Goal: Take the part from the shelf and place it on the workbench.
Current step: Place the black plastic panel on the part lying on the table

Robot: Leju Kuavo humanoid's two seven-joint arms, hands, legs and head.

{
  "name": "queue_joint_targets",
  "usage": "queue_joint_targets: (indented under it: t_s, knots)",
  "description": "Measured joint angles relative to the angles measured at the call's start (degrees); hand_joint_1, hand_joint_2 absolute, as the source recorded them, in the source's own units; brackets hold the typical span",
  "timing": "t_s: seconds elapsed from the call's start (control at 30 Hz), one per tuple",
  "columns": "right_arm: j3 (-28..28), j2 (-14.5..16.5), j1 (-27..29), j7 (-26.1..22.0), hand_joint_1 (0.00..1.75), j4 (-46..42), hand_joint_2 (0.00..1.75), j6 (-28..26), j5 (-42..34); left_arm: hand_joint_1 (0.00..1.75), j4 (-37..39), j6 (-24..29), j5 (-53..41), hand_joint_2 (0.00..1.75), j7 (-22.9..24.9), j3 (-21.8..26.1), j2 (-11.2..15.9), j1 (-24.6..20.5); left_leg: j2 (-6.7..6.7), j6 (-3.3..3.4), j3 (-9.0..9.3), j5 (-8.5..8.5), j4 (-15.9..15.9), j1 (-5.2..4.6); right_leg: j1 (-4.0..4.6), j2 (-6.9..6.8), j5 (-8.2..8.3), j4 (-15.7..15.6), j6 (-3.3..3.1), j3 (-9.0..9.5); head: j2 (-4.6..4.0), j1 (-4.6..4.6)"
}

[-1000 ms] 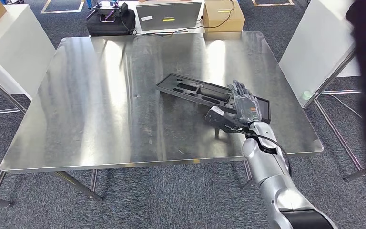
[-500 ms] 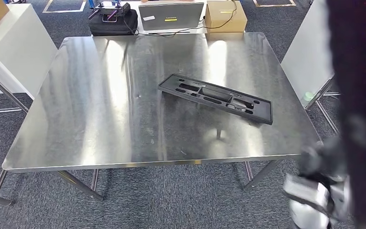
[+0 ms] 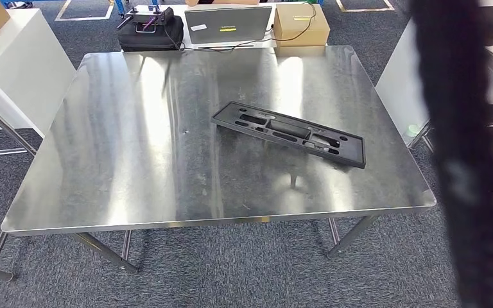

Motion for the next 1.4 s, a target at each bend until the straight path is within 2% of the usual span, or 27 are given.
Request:
queue_joint_targets:
  t_s: [0.07,0.17,0.23,0.3,0.4,0.47,0.53,0.57,0.6,0.63,0.7,0.73,0.77,0.8,0.83,0.9,0.97,1.03,1.07,1.1,1.13,1.2,1.23,1.27,1.3,1.33,1.4]
  knots:
    - [-1.57,0.69,-0.03,0.96,0.0,0.55,0.0,-0.49,-0.62,0.0,-0.03,-0.01,0.07,0.0,-0.03,0.08,-0.08,-0.03,0.01,0.0,0.01,0.0,0.0,0.0,0.0,0.0,-0.01,0.0,0.0,-0.01,0.0,0.0]
    - [-2.87,1.47,0.08,3.21,0.0,2.87,0.0,-2.31,-6.88,0.0,-0.04,-0.2,1.16,0.0,-0.27,0.31,-0.14,-0.08,0.0,0.17,0.02,-0.11,0.11,-0.07,-0.1,0.0,0.0,-0.08,0.03,0.05,0.0,0.0]
    - [-3.15,1.96,0.55,2.02,0.0,5.57,0.0,-2.28,-9.61,0.0,-0.05,-0.24,2.68,0.0,-0.49,0.95,-0.14,-0.14,0.01,0.46,0.04,-0.29,0.22,-0.21,-0.28,0.01,0.02,-0.16,0.08,0.13,0.0,0.0]
    - [-2.99,2.32,1.19,0.06,0.0,7.44,0.0,-0.17,-9.51,0.0,-0.06,-0.04,4.08,0.0,-0.54,1.82,-0.19,-0.2,0.03,0.76,0.07,-0.34,0.22,-0.4,-0.47,0.02,0.08,-0.22,0.19,0.18,0.0,-0.01]
    - [-2.13,2.51,1.94,-1.21,0.0,7.76,0.0,4.95,-6.38,0.0,-0.07,0.19,5.65,0.0,-0.18,3.04,-0.66,-0.27,0.28,1.67,0.66,0.83,-0.81,-0.22,-0.58,-0.06,-0.21,0.22,0.72,-0.05,0.0,0.02]
    - [-1.2,2.52,2.27,-1.17,0.0,6.79,0.0,7.68,-3.39,0.0,-0.11,0.04,6.19,0.0,0.13,3.66,-1.11,-0.3,0.55,2.2,1.1,1.67,-1.6,0.18,-0.58,-0.14,-2.8,4.45,0.46,-1.82,0.0,0.17]
    - [-0.13,2.53,2.49,-1.02,0.0,5.49,0.0,8.55,-1.01,0.0,-0.16,-0.2,6.32,0.0,0.35,4.1,-1.44,-0.24,0.66,2.35,0.94,1.86,-1.64,0.21,-0.64,-0.14,-6.14,12.11,0.23,-4.82,0.0,0.3]
    - [0.38,2.53,2.63,-0.97,0.0,4.9,0.0,8.61,-0.19,0.0,-0.16,-0.31,6.31,0.0,0.48,4.23,-1.62,-0.2,0.71,2.31,0.89,1.87,-1.62,0.25,-0.74,-0.15,-6.97,14.95,0.44,-5.84,0.0,0.31]
    - [0.87,2.53,2.8,-0.92,0.0,4.38,0.0,8.54,0.36,0.0,-0.17,-0.43,6.28,0.0,0.65,4.31,-1.74,-0.17,0.73,2.23,0.87,1.88,-1.58,0.32,-0.91,-0.18,-6.85,15.67,0.91,-5.82,0.0,0.31]
    - [1.27,2.53,2.96,-0.86,0.0,3.92,0.0,8.39,0.7,0.0,-0.17,-0.55,6.22,0.0,0.84,4.34,-1.86,-0.16,0.72,2.08,0.89,1.86,-1.5,0.45,-1.1,-0.25,-5.89,14.02,1.55,-4.67,0.0,0.31]
    - [1.72,2.53,3.16,-0.47,0.0,3.3,0.0,8.02,0.71,0.0,-0.19,-0.8,6.0,0.0,1.22,4.34,-1.97,-0.16,0.66,1.45,0.84,1.58,-1.05,0.66,-1.54,-0.61,-3.38,6.02,2.71,-0.06,0.0,0.34]
    - [1.79,2.53,3.26,-0.18,0.0,3.2,0.0,7.92,0.45,0.0,-0.2,-0.9,5.91,0.0,1.33,4.34,-1.98,-0.15,0.6,1.01,0.61,1.4,-0.74,0.67,-1.52,-0.62,-2.49,2.96,2.81,1.76,0.0,0.33]
    - [1.79,2.55,3.38,0.02,0.0,3.19,0.0,7.87,0.07,0.0,-0.22,-1.02,5.84,0.0,1.42,4.34,-1.97,-0.15,0.55,0.54,0.42,1.21,-0.43,0.56,-1.47,-0.6,-2.2,1.02,2.62,2.88,0.0,0.35]
    - [1.77,2.57,3.47,0.13,0.0,3.26,0.0,7.87,-0.29,0.0,-0.25,-1.13,5.8,0.0,1.48,4.34,-1.95,-0.14,0.51,0.11,0.2,1.13,-0.21,0.43,-1.32,-0.42,-2.39,0.57,2.11,3.13,0.0,0.35]
    - [1.76,2.59,3.57,0.1,0.0,3.36,0.0,7.87,-0.5,0.0,-0.26,-1.21,5.8,0.0,1.5,4.34,-1.96,-0.14,0.48,-0.26,0.03,1.14,-0.11,0.37,-1.2,-0.18,-2.3,0.75,1.56,2.93,0.0,0.32]
    - [1.73,2.68,3.6,-0.01,0.0,3.55,0.0,7.79,-0.63,0.0,-0.29,-1.24,5.79,0.0,1.51,4.34,-1.96,-0.15,0.38,-0.89,-0.34,0.47,0.55,0.56,-1.53,-0.07,-2.26,0.52,0.48,2.48,0.0,0.3]
    - [1.73,2.77,3.6,-0.04,0.0,3.74,0.0,7.69,-0.39,0.0,-0.3,-1.2,5.8,0.0,1.5,4.33,-1.97,-0.15,0.22,-1.4,-1.97,-2.79,4.1,0.8,-1.75,-0.1,-1.69,0.4,-0.56,1.81,0.0,0.28]
    - [1.71,2.86,3.6,0.03,0.0,4.09,0.0,7.74,-0.06,0.0,-0.31,-1.15,5.94,0.0,1.49,4.33,-1.96,-0.13,0.06,-1.72,-5.15,-7.46,11.51,0.84,-1.43,-0.19,-1.07,0.43,-1.33,0.81,0.0,0.26]
    - [1.7,2.9,3.61,0.07,0.0,4.33,0.0,7.82,0.06,0.0,-0.32,-1.14,6.05,0.0,1.49,4.32,-1.95,-0.12,-0.01,-1.77,-6.35,-8.8,14.66,0.84,-1.27,-0.23,-0.73,0.46,-1.51,0.28,0.0,0.26]
    - [1.67,2.93,3.61,0.11,0.0,4.58,0.0,7.93,0.14,0.0,-0.32,-1.14,6.16,0.0,1.49,4.33,-1.94,-0.1,-0.06,-1.74,-6.65,-8.99,16.09,0.84,-1.12,-0.25,-0.37,0.48,-1.57,-0.2,0.0,0.26]
    - [1.63,2.94,3.61,0.13,0.0,4.81,0.0,8.05,0.17,0.0,-0.32,-1.14,6.23,0.0,1.49,4.33,-1.94,-0.09,-0.07,-1.6,-5.71,-7.98,15.08,0.84,-1.02,-0.24,-0.02,0.49,-1.51,-0.58,0.0,0.26]
    - [1.56,2.94,3.6,0.13,0.0,5.21,0.0,8.18,0.22,0.0,-0.33,-1.14,6.25,0.0,1.49,4.34,-1.93,-0.11,-0.17,-1.06,-0.75,-4.45,7.3,0.84,-0.91,-0.18,0.64,0.5,-1.18,-1.14,0.0,0.26]
    - [1.51,2.94,3.6,0.13,0.0,5.4,0.0,8.2,0.25,0.0,-0.33,-1.17,6.25,0.0,1.49,4.34,-1.92,-0.16,-0.27,-0.84,1.73,-3.11,3.36,0.73,-0.82,-0.15,0.99,0.46,-0.86,-1.28,0.0,0.27]
    - [1.45,2.94,3.53,0.14,0.0,5.58,0.0,8.2,0.3,0.0,-0.34,-1.21,6.25,0.0,1.48,4.34,-1.93,-0.19,-0.39,-0.59,3.36,-2.2,0.56,0.56,-0.74,-0.13,1.33,0.41,-0.48,-1.33,0.0,0.29]
    - [1.33,2.94,3.4,0.18,0.0,5.8,0.0,8.21,0.38,0.0,-0.34,-1.28,6.25,0.0,1.45,4.33,-1.93,-0.21,-0.5,-0.4,4.01,-1.9,-0.7,0.35,-0.69,-0.14,1.7,0.35,-0.09,-1.33,0.0,0.29]
    - [1.16,2.96,3.26,0.24,0.0,6.04,0.0,8.25,0.52,0.0,-0.34,-1.39,6.24,0.0,1.43,4.33,-1.93,-0.21,-0.51,-0.22,3.83,-1.65,-0.76,0.09,-0.66,-0.15,2.1,0.17,0.37,-1.3,0.0,0.32]
    - [0.43,2.96,2.95,0.59,0.0,6.71,0.0,8.53,1.07,0.0,-0.34,-1.69,6.21,0.0,1.32,4.32,-1.93,-0.2,-0.32,0.6,3.2,-0.65,-1.18,0.0,-0.66,-0.16,2.41,0.05,1.05,-1.64,0.0,0.32]
